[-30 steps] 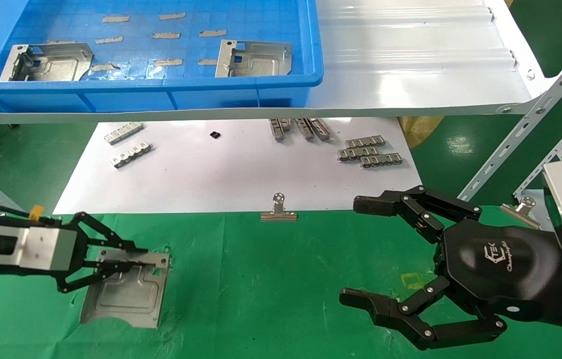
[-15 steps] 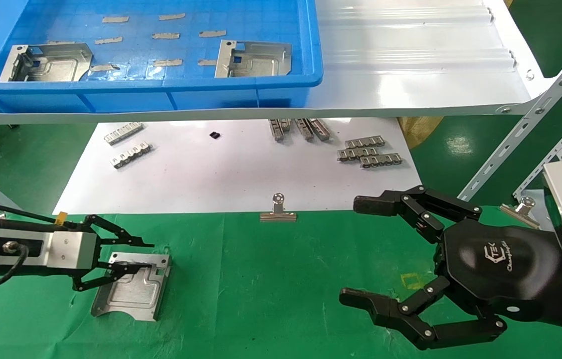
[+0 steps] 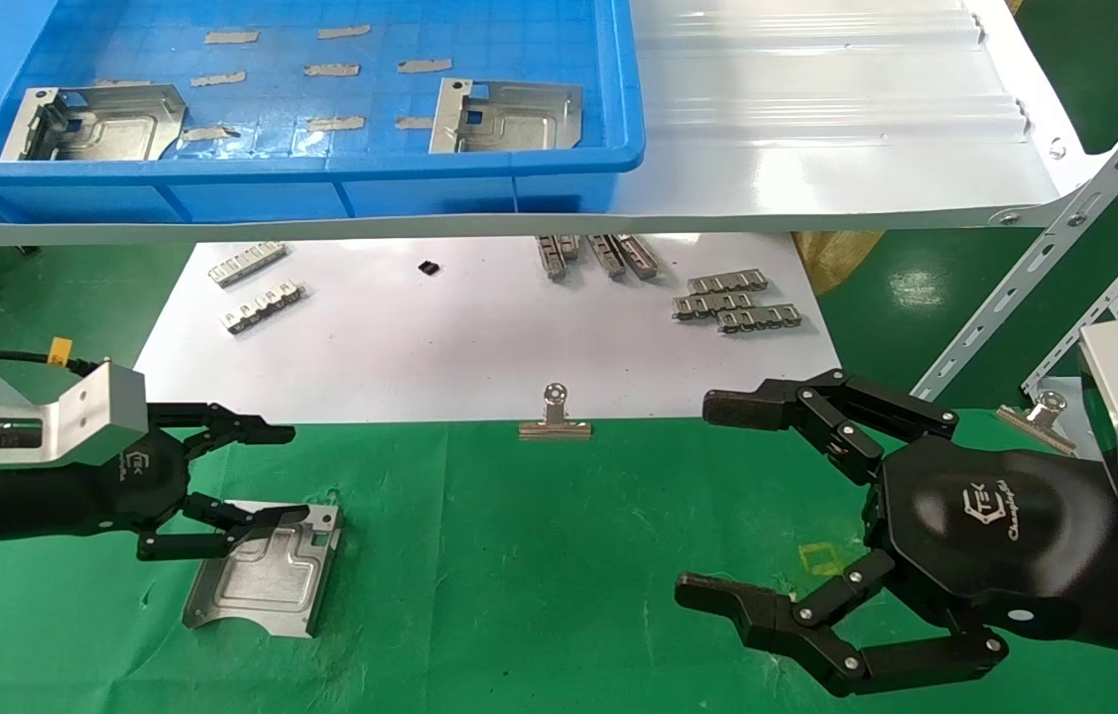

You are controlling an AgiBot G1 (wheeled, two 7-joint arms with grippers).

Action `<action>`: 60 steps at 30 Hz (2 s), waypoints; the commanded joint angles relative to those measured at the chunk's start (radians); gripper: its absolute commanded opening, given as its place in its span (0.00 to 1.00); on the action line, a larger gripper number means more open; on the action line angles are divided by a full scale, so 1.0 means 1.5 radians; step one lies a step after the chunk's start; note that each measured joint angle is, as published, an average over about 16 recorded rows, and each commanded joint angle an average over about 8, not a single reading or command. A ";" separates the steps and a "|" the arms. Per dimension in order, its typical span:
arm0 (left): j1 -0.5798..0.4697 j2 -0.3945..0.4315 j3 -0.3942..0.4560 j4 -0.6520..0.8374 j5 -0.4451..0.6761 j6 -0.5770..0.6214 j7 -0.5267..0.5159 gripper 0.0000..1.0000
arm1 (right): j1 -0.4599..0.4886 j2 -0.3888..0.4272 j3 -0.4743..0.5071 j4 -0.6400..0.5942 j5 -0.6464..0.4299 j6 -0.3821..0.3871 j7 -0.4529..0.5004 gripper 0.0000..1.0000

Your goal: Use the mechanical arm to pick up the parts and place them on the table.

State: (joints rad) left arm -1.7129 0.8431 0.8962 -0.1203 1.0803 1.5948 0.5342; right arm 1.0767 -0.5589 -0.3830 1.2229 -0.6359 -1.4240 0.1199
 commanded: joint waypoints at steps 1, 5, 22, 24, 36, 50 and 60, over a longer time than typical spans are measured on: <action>0.009 -0.001 -0.005 0.009 -0.013 0.001 -0.014 1.00 | 0.000 0.000 0.000 0.000 0.000 0.000 0.000 1.00; 0.009 -0.002 -0.006 0.008 -0.014 0.001 -0.016 1.00 | 0.000 0.000 0.000 0.000 0.000 0.000 0.000 1.00; 0.093 -0.033 -0.089 -0.156 -0.057 -0.013 -0.110 1.00 | 0.000 0.000 0.000 0.000 0.000 0.000 0.000 1.00; 0.107 -0.038 -0.102 -0.182 -0.064 -0.015 -0.125 1.00 | 0.000 0.000 0.000 0.000 0.000 0.000 0.000 1.00; 0.191 -0.069 -0.183 -0.338 -0.109 -0.029 -0.219 1.00 | 0.000 0.000 0.000 0.000 0.000 0.000 0.000 1.00; 0.289 -0.105 -0.278 -0.521 -0.161 -0.044 -0.329 1.00 | 0.000 0.000 0.000 0.000 0.000 0.000 0.000 1.00; 0.359 -0.130 -0.346 -0.651 -0.198 -0.055 -0.406 1.00 | 0.000 0.000 0.000 0.000 0.000 0.000 0.000 1.00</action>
State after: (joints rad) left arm -1.1747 0.6478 0.3769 -1.0972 0.7837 1.5116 -0.0756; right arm 1.0766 -0.5589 -0.3830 1.2229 -0.6358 -1.4239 0.1198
